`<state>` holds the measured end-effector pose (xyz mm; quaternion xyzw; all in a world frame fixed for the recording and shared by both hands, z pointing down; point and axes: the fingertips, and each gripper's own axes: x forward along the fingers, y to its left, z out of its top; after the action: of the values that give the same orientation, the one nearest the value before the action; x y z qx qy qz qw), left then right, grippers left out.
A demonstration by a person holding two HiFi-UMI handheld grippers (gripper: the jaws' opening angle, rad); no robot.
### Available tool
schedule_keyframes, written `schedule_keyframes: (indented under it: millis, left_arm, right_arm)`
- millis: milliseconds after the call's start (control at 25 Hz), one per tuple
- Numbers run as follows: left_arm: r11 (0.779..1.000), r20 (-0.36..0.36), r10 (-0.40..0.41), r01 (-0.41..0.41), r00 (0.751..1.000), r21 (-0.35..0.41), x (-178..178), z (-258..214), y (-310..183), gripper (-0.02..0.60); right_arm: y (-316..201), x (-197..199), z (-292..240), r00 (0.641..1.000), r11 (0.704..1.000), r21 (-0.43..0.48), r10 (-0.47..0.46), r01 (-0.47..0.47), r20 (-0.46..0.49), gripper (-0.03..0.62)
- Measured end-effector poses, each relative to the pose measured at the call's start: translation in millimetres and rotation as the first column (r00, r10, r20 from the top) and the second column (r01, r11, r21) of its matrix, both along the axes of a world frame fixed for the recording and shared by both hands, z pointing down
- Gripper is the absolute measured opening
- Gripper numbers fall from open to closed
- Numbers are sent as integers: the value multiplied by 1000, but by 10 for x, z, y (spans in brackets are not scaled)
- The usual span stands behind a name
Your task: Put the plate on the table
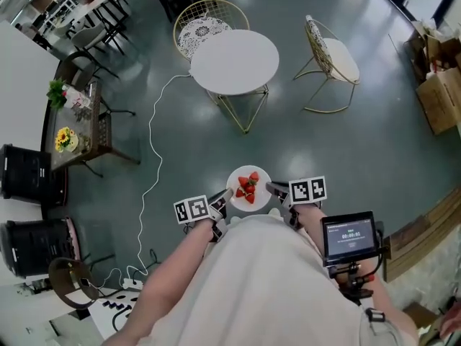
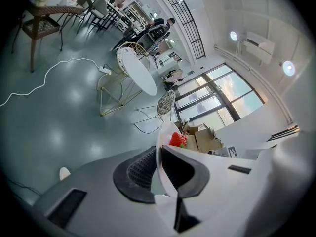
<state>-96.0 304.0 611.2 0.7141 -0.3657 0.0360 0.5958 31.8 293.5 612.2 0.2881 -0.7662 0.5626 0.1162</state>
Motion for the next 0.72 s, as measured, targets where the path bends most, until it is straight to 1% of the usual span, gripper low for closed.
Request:
schedule_keyframes:
  millis: [120, 480, 720]
  left_arm:
    - [1000, -3, 0, 0, 1000, -1, -52, -10, 17, 18]
    - [1000, -18, 17, -17, 1000, -2, -59, -33, 32, 19]
    - [1000, -36, 11, -11, 999, -4, -81, -59, 42, 28]
  right_arm:
    - [11, -55, -14, 1000, 1000, 0, -8, 8, -6, 37]
    - [25, -64, -42, 999, 1000, -10, -29, 29, -25, 37]
    - [19, -80, -59, 999, 999, -22, -29, 28, -26, 37]
